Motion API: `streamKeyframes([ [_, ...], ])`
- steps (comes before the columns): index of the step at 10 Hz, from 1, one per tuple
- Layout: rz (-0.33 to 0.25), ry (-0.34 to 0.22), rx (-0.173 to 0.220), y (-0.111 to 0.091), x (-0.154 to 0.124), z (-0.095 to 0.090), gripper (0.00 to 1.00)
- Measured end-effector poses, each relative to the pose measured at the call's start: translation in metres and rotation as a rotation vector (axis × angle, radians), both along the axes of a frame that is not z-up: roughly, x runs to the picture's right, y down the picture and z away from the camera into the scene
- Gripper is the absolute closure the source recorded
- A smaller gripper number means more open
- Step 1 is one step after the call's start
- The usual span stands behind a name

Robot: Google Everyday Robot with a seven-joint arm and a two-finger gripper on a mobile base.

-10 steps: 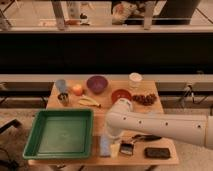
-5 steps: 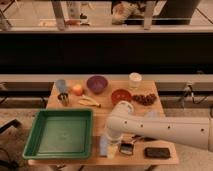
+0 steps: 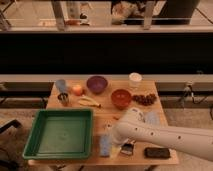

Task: Place sponge in metal cup

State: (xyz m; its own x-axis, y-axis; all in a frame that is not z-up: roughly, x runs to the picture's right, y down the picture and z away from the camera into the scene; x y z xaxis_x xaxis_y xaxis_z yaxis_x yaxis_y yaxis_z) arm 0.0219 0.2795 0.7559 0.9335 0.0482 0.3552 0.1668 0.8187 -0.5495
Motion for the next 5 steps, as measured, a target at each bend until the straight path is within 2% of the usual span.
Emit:
streamKeyframes([
  [5, -0.035, -0.019, 0.010, 0.010, 0.000, 0.019, 0.20],
])
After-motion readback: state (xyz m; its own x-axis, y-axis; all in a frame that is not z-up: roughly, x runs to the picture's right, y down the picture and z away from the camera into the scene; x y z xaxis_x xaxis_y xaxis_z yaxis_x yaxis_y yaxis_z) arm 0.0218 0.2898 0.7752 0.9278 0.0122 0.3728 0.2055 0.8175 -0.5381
